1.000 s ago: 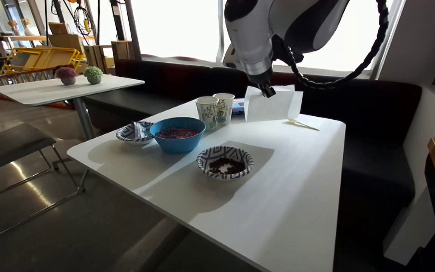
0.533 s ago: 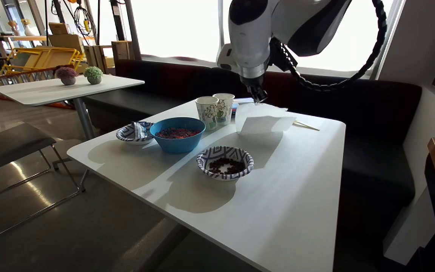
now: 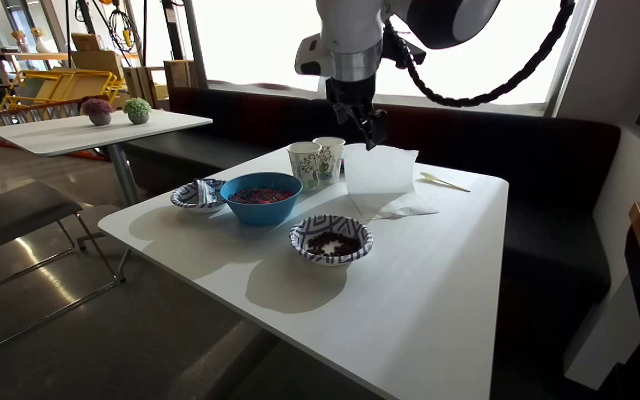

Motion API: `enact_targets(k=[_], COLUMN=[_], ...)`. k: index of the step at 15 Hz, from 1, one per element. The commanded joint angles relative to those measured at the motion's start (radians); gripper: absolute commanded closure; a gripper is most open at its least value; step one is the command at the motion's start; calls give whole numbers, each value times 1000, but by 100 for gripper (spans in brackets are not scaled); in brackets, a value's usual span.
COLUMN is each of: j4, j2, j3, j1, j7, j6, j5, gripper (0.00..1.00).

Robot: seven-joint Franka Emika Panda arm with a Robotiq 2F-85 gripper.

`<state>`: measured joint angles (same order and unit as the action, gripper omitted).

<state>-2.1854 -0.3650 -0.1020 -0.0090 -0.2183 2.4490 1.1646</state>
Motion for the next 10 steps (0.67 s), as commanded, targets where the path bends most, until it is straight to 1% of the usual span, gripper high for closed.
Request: enact_targets(k=[1,2,3,4,5,6,7,8,9,10], j4=[-77,-69,-55,-40,-26,-17,7,-2,8,12], j2=[128,150,174,206,230,251,277,229,253,271], j3=[-167,-209,-240,-229,-195,-183,-171,-156,-155,-153], j1=[-70,-79,-73,-28,30,55,86,81,99,108], j7=[-271,-333,-380,-410,-436,-395,-328,-368,-353,-348], j6=[-177,-258,-348,-449,-530,-624,-711,-604,-665,-692], j5=[-275,-357,-438,-520,-598,-609,-587,-562,-566,-569], gripper=[0,0,0,0,0,0,0,0,0,0])
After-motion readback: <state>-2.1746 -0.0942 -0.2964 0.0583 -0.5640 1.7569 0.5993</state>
